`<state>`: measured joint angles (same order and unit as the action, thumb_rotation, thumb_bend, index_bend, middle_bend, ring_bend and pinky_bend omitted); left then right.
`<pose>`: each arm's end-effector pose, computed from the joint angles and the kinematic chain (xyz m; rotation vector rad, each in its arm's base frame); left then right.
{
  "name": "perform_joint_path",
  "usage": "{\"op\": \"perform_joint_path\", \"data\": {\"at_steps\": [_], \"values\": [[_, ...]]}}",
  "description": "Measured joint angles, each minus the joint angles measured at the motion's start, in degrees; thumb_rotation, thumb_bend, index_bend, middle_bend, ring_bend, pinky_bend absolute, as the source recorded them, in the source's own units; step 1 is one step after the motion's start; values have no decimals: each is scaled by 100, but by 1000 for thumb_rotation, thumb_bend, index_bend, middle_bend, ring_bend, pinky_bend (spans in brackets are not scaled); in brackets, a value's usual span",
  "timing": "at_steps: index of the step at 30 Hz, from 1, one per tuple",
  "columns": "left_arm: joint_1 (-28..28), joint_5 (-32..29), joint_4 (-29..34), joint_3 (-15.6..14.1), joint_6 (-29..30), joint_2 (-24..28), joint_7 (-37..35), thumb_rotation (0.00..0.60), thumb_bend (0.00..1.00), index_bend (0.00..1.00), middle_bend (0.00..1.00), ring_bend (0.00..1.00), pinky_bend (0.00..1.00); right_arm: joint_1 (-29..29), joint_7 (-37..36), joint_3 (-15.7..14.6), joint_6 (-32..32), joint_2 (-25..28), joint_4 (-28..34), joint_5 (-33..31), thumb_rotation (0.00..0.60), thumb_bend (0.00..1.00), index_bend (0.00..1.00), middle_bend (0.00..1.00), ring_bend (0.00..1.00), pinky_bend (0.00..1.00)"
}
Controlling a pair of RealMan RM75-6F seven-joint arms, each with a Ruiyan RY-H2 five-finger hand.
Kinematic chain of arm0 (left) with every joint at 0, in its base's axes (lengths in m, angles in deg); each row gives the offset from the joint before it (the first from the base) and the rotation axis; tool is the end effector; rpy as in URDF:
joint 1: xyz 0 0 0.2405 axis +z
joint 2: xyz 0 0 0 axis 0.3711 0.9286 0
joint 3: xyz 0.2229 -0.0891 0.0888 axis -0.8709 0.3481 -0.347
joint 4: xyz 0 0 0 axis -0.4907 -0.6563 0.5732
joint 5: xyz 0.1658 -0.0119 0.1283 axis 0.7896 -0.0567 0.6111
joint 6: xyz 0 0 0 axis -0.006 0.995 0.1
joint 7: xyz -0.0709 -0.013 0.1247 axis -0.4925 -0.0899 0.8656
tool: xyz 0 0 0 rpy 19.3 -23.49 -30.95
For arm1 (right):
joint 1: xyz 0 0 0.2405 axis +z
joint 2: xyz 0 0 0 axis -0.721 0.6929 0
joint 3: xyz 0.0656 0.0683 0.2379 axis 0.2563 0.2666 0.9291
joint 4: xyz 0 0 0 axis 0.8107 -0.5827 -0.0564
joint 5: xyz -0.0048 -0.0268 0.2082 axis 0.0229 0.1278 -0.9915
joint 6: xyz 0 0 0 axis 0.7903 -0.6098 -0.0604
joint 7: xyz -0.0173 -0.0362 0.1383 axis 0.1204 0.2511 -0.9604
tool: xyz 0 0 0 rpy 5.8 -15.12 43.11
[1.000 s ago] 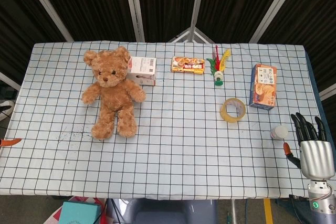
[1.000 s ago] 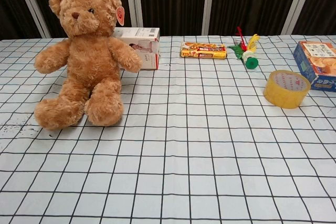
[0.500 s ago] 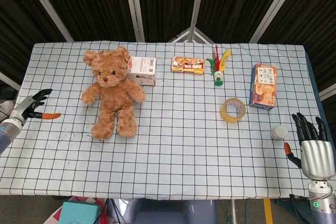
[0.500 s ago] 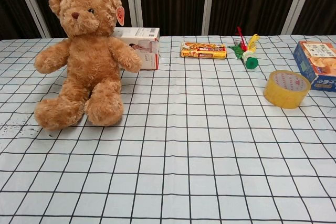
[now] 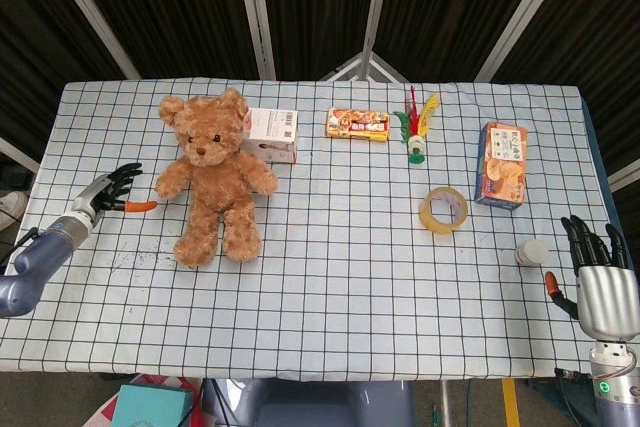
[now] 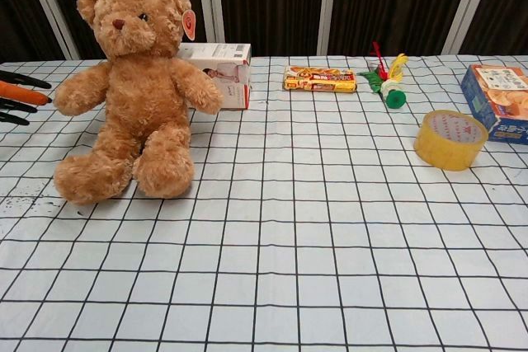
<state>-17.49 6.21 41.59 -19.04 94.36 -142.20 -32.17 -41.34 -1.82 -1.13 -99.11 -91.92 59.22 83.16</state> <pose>-0.2972 0.4046 0.0948 -0.8530 -2.1583 -0.9668 -0.3098 -0.1966 0.1571 1.2879 -0.7310 0.9278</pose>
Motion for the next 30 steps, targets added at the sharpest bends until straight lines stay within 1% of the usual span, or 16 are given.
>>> {"op": "perform_joint_path", "data": {"at_steps": [5, 9, 12, 18, 26, 30], "values": [[-112, -79, -276, 101, -19, -331, 151, 600, 300, 197, 143, 0, 37, 16, -26, 5, 104, -18, -58, -100, 600, 367, 85, 116, 217, 62], [-152, -215, -398, 244, 22, -533, 244, 600, 314, 209, 167, 0, 37, 21, -69, 13, 141, -27, -87, -148, 600, 367, 85, 116, 217, 62], [-170, -245, -443, 284, 17, -602, 362, 600, 335, 221, 188, 0, 37, 21, -88, 7, 159, -25, -97, -156, 600, 367, 85, 116, 217, 62], [-124, -351, -453, 448, 118, -717, 468, 600, 346, 231, 195, 0, 37, 23, -88, 9, 148, -28, -115, -150, 600, 367, 85, 116, 217, 62], [-42, -400, -318, 603, 320, -742, 613, 600, 379, 259, 222, 0, 37, 21, -57, 6, 149, -31, -110, -160, 600, 368, 85, 116, 217, 62], [1, -454, -237, 657, 412, -741, 712, 600, 410, 293, 249, 0, 51, 20, -28, 5, 144, -31, -107, -160, 600, 367, 85, 116, 217, 62]]}}
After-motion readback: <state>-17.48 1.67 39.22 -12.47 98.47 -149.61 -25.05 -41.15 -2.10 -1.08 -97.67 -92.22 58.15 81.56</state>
